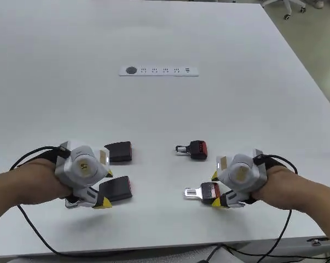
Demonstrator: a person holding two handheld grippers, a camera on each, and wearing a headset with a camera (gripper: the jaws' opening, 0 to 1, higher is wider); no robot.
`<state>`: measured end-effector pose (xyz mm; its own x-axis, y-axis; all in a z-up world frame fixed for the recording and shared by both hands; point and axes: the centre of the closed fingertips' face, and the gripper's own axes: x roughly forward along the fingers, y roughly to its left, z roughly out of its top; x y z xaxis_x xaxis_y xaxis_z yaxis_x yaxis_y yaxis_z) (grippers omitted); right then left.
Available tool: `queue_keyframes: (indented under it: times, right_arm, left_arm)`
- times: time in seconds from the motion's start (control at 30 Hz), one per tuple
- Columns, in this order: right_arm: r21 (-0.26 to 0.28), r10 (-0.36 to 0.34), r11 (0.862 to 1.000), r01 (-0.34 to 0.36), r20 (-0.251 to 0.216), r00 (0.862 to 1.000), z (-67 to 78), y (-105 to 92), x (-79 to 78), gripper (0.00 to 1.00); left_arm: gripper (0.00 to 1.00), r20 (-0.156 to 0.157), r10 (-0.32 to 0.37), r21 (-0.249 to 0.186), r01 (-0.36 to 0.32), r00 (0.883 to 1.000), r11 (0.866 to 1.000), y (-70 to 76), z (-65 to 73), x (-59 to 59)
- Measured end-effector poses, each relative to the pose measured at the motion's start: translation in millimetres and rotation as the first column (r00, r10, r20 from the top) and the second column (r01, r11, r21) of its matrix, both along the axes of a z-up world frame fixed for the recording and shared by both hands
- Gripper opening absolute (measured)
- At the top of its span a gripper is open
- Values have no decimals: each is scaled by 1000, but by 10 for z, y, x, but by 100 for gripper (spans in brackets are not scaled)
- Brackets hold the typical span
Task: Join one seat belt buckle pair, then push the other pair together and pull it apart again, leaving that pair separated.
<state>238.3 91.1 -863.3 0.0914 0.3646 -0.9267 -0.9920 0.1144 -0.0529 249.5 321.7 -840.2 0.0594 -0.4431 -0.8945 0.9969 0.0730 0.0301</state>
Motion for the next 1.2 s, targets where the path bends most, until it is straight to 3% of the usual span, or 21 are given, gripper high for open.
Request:
queue_keyframes:
  times: [0.17, 0.27, 0.3, 0.47, 0.67, 0.83, 1.03, 1.2]
  right_arm:
    - [-2, -10, 1000, 10, -17, 1000, -16, 2, 8, 36]
    - [2, -3, 1000, 3, -23, 1000, -24, 15, 6, 36]
    - [8, 2, 1000, -1, -32, 1000, -28, 18, 12, 36]
    - [15, 15, 1000, -14, -42, 999, -33, 11, 17, 35]
    - [16, 19, 1000, -18, -47, 999, -35, 14, 22, 35]
    - [17, 22, 1000, -21, -47, 999, -35, 17, 21, 35]
    - [17, 27, 1000, -27, -47, 999, -32, 19, 19, 35]
    - [16, 27, 1000, -27, -47, 999, -33, 19, 22, 35]
  left_arm:
    - [32, 16, -42, 34, 41, 999, 999, 13, -37, 19]
    - [32, 23, -81, 78, 79, 996, 994, 33, -92, -17]
    - [32, 38, -103, 89, 100, 994, 991, 28, -125, -20]
    - [33, 55, -116, 131, 108, 992, 986, 50, -213, -6]
    - [32, 34, -90, 108, 86, 995, 990, 45, -206, -11]
    - [32, 12, -2, 74, 1, 1000, 997, 41, -217, 7]
    - [32, 19, -19, 36, 18, 1000, 999, 49, -215, 1]
    - [32, 9, -8, 49, 8, 1000, 999, 37, -219, 3]
